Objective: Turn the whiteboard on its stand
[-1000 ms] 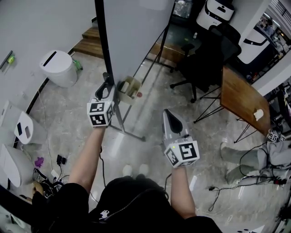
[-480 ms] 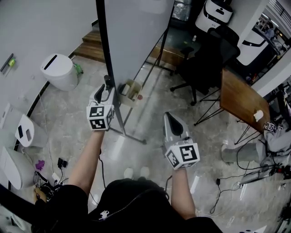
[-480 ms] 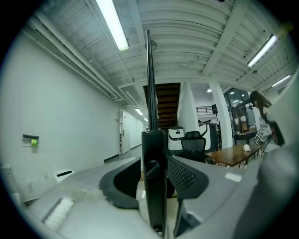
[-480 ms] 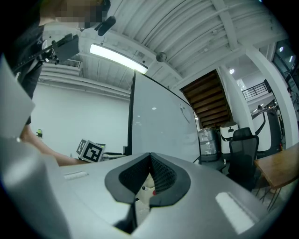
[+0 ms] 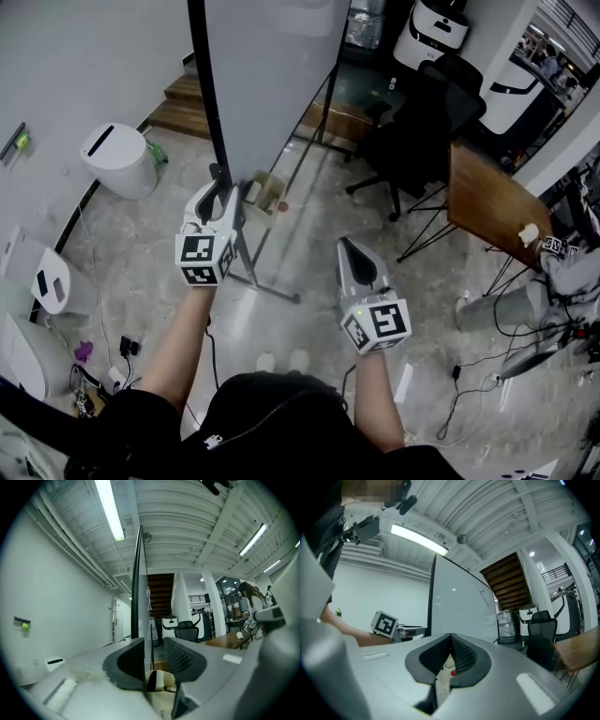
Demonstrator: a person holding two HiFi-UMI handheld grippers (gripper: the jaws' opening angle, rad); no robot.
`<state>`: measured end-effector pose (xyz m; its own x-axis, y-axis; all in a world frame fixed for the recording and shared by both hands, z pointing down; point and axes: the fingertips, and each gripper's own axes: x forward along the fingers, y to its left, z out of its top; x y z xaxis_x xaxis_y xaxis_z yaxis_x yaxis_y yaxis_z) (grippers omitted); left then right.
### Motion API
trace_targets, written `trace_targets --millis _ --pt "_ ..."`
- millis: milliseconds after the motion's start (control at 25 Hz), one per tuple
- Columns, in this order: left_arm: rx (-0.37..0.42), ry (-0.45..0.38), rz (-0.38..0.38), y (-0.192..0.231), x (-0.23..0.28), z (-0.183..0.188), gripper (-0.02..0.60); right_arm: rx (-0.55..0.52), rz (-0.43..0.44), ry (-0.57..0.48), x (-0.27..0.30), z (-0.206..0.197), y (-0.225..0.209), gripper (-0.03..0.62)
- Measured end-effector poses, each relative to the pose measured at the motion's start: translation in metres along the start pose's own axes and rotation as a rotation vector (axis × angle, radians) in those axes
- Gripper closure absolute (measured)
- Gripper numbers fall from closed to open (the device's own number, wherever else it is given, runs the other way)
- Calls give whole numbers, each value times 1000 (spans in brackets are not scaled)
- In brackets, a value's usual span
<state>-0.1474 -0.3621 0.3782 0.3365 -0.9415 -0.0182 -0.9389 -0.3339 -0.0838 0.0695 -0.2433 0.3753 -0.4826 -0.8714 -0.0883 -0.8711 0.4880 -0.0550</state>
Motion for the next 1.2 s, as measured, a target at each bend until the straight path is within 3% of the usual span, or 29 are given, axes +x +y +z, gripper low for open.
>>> trace_targets --millis 400,760,1200 --pt "-40 14 -127 -63 -7 -6 555 -22 -56 -7 -25 8 -17 588" --pt "-108 25 -194 -98 -26 -13 577 -10 -73 17 -41 1 -20 588" --pt "-117 26 -302 -142 -47 -14 577 -13 -79 31 -47 -5 -21 588"
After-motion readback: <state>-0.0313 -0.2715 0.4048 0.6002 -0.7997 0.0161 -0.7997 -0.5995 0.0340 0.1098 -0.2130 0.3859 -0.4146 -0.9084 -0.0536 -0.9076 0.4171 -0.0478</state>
